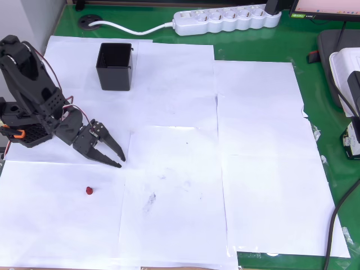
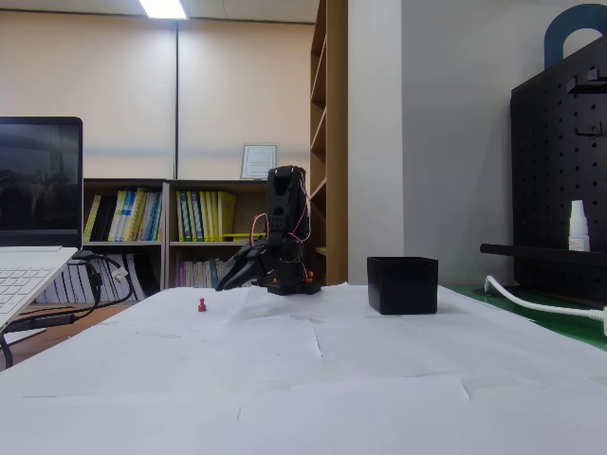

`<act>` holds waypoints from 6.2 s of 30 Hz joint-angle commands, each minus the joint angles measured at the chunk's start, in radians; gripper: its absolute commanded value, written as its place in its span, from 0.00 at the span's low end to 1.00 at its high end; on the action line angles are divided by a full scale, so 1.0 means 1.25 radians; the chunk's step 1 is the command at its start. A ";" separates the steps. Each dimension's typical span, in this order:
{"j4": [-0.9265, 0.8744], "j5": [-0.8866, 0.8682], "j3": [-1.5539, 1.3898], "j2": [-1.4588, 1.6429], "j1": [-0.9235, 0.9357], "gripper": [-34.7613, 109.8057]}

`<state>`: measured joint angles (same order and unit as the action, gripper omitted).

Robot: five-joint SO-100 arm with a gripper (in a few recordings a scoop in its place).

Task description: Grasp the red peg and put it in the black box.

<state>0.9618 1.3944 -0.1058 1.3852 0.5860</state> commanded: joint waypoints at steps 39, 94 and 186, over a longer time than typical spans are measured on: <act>0.266 0.076 -0.010 0.179 0.309 0.24; 0.334 0.106 -0.329 0.563 0.309 0.49; 0.196 0.123 -0.317 0.420 0.274 0.50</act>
<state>1.1720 1.5324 -0.6366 2.0647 0.9250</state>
